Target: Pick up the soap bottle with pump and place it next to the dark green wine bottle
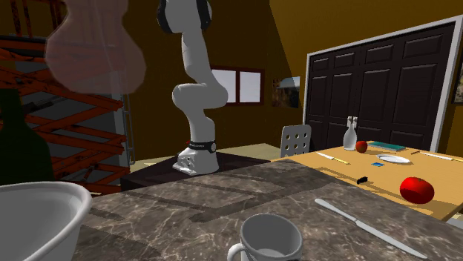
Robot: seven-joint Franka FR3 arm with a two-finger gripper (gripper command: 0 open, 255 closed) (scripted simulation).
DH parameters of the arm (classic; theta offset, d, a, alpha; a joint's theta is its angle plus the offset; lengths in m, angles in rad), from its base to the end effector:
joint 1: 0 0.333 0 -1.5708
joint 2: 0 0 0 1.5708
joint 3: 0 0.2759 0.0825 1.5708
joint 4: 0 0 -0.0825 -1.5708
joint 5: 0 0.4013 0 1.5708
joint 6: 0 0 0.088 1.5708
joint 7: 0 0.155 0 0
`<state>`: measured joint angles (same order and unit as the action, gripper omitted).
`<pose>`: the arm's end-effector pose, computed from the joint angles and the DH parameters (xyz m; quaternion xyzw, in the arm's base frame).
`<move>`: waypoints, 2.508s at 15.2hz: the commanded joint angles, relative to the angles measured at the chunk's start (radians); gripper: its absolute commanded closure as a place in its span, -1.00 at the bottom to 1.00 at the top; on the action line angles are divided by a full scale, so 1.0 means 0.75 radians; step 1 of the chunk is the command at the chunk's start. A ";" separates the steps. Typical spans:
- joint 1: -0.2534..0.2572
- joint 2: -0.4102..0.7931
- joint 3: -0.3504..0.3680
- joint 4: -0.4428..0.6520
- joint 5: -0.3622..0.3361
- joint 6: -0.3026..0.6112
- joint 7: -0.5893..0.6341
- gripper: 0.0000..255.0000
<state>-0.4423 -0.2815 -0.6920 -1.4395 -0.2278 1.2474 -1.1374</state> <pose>0.1113 -0.4575 0.6745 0.9994 -0.0272 -0.0123 0.0170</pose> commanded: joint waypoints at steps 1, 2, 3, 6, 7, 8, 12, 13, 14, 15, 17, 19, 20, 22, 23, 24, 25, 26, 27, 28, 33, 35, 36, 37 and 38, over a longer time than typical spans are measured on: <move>-0.004 -0.032 0.012 -0.063 -0.016 0.037 0.014 1.00; -0.006 -0.047 0.018 -0.095 -0.023 0.056 0.023 1.00; -0.009 -0.062 0.023 -0.127 -0.029 0.075 0.031 1.00; -0.016 -0.102 0.036 -0.217 -0.047 0.129 0.052 1.00; -0.018 -0.114 0.039 -0.246 -0.052 0.146 0.058 1.00; -0.021 -0.126 0.042 -0.275 -0.057 0.164 0.064 1.00; -0.031 -0.168 0.051 -0.383 -0.076 0.234 0.086 1.00; -0.033 -0.177 0.052 -0.409 -0.080 0.251 0.091 1.00; -0.036 -0.186 0.053 -0.434 -0.085 0.268 0.096 1.00; -0.038 -0.194 0.053 -0.459 -0.089 0.285 0.100 1.00; -0.043 -0.210 0.054 -0.508 -0.097 0.319 0.109 1.00; -0.047 -0.225 0.053 -0.555 -0.104 0.353 0.117 1.00; -0.050 -0.231 0.053 -0.578 -0.108 0.369 0.121 1.00; -0.054 -0.244 0.051 -0.623 -0.115 0.403 0.128 1.00; -0.056 -0.249 0.050 -0.645 -0.119 0.420 0.131 1.00; -0.058 -0.255 0.048 -0.667 -0.122 0.437 0.134 1.00; -0.060 -0.260 0.046 -0.689 -0.126 0.454 0.137 1.00; -0.062 -0.264 0.045 -0.710 -0.129 0.470 0.140 1.00; -0.064 -0.269 0.043 -0.730 -0.132 0.487 0.143 1.00; -0.066 -0.273 0.040 -0.751 -0.136 0.504 0.146 1.00; -0.075 -0.287 0.026 -0.849 -0.152 0.589 0.158 1.00; -0.078 -0.291 0.020 -0.887 -0.158 0.623 0.162 1.00; -0.079 -0.292 0.016 -0.905 -0.161 0.640 0.164 1.00; -0.081 -0.294 0.012 -0.923 -0.164 0.657 0.166 1.00; -0.082 -0.294 0.008 -0.941 -0.167 0.675 0.167 1.00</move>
<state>-0.5027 -0.5015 -0.6825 -2.1304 -0.3507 1.7381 -1.0133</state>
